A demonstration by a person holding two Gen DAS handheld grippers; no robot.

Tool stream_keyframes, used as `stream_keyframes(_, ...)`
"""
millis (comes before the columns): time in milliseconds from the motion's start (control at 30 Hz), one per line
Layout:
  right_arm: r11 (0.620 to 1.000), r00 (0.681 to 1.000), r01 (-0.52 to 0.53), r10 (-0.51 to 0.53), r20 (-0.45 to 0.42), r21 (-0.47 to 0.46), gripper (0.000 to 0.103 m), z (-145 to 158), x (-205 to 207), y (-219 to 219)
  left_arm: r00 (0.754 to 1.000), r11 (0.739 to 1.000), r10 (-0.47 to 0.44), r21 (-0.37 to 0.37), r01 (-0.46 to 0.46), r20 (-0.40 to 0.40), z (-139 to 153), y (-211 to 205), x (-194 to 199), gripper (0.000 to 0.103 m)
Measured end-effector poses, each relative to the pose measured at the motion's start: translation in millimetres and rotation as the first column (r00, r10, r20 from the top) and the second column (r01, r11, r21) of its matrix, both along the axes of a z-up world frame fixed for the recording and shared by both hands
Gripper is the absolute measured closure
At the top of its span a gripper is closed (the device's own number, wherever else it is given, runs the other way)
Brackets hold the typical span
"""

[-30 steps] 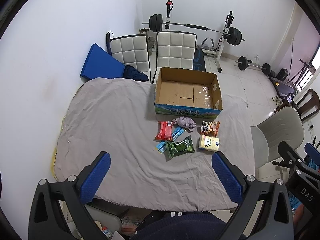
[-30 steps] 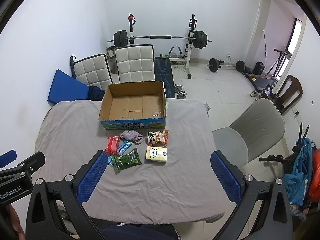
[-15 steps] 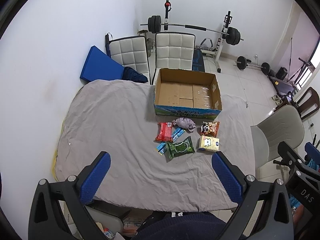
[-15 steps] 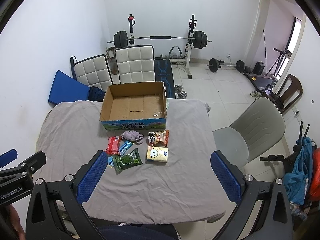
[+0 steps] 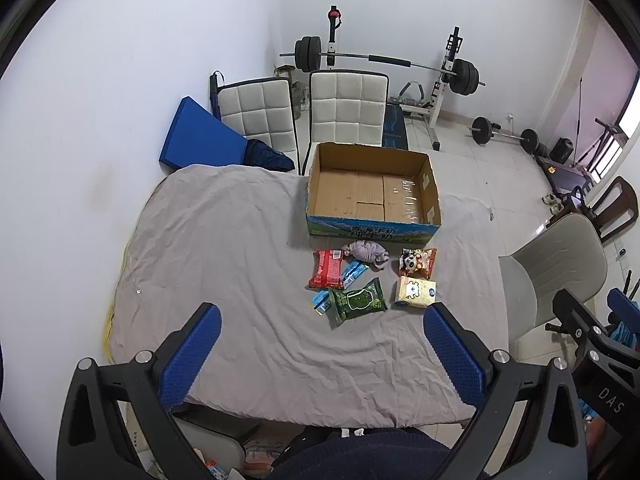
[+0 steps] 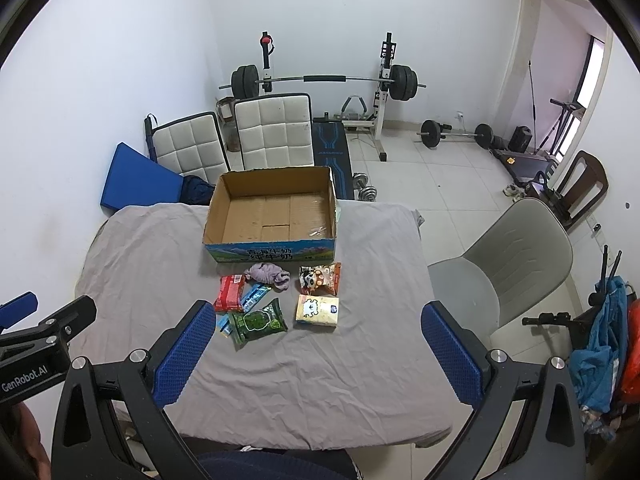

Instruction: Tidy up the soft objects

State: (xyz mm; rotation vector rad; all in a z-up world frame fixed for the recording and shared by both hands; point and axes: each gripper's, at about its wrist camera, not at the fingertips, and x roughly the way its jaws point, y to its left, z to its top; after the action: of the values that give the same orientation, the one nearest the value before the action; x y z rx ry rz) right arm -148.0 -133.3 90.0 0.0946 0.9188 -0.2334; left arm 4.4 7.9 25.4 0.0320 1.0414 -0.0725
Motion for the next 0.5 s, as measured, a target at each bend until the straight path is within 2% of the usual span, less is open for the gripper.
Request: stream_keyframes(500,1.0,1.0,0.003,-0.003,0.005,0.005,0.0,-0.5,-1.2,2.2,1.0,1.0,-0.015,0.006,0.015,0.014,-0.1,-5.5,-5.3,0.0)
